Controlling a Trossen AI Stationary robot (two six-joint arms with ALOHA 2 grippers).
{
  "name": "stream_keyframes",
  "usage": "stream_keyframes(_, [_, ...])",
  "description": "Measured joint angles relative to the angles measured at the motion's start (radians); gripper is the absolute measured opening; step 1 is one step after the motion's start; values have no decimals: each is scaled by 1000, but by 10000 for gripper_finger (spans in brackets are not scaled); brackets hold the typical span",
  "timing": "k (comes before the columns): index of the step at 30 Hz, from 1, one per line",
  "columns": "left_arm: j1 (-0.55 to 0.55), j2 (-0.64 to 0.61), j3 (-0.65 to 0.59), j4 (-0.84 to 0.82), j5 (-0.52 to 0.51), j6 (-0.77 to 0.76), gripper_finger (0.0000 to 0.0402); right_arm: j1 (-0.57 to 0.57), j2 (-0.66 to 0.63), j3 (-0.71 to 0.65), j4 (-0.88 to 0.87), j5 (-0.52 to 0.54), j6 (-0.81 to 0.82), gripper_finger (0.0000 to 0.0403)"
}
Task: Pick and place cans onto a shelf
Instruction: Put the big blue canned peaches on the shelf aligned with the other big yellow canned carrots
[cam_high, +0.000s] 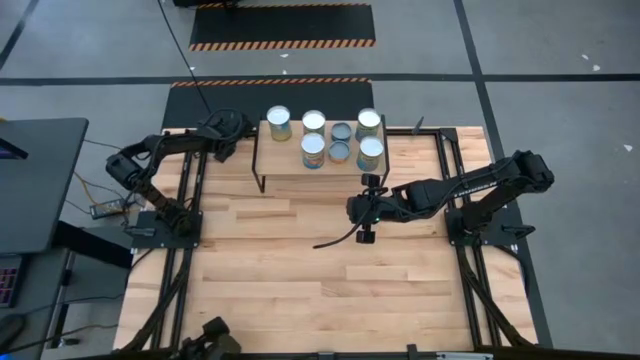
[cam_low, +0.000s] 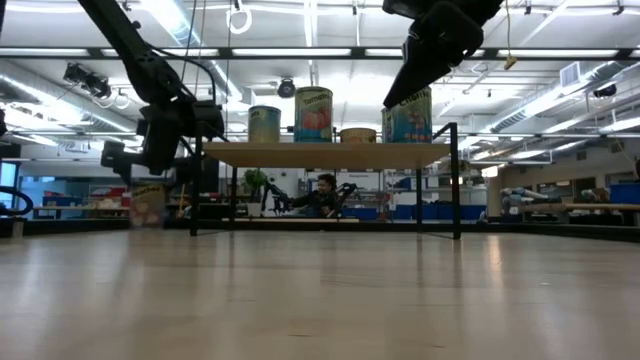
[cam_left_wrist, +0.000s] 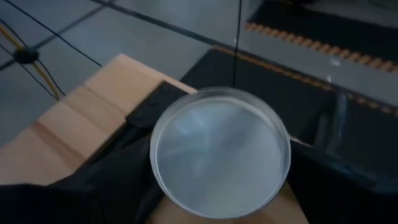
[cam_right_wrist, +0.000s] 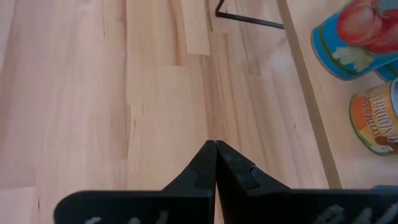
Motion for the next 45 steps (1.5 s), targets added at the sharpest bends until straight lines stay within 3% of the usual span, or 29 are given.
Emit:
stream_keyframes(7, [-10,10,1,-1,-41,-26,352,0,0,0,2,-1,13,9])
stream_keyframes(13, [-10,13,1,-10,-50,-26,327,1,0,0,2,-1,14,9])
stream_keyframes(20, [-10,-21,1,-3,-24,-27,315,1,0,0,-2,-7,25,9])
stream_keyframes(35, [-10,-324,3,46,116,81,315,1,0,1,-11,-50,22,9])
stream_keyframes(39, [-15,-409,56,10,153,203,315,1,0,1,-11,-50,22,9])
stream_keyframes(45, [-83,-463,267,-229,171,353,315,0,0,1,-4,-50,22,9])
